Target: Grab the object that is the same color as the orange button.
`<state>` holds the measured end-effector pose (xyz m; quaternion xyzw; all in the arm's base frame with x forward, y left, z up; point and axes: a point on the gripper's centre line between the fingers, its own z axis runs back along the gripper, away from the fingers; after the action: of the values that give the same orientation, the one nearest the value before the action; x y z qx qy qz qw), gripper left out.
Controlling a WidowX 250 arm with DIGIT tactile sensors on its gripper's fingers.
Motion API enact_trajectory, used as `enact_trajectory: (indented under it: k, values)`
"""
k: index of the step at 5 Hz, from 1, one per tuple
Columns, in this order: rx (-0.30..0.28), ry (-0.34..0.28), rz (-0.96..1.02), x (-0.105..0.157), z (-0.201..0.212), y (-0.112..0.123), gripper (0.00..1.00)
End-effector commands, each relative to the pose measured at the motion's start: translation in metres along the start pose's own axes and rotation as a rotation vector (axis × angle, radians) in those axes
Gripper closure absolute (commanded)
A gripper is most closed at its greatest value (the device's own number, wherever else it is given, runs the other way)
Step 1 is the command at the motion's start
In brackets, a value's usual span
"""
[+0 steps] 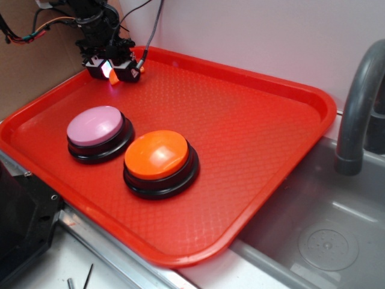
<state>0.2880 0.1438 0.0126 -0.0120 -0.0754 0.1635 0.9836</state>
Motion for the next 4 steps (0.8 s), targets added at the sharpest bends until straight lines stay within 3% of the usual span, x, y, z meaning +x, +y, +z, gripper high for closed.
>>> enact_trajectory:
  k: [1, 3, 4]
  values:
    - [0.006, 0.021, -0.016, 0.000, -0.001, -0.001, 1.00]
    - [0.026, -0.026, 0.079, 0.008, 0.048, -0.019, 1.00]
    - [-0.018, -0.087, 0.090, 0.005, 0.094, -0.033, 1.00]
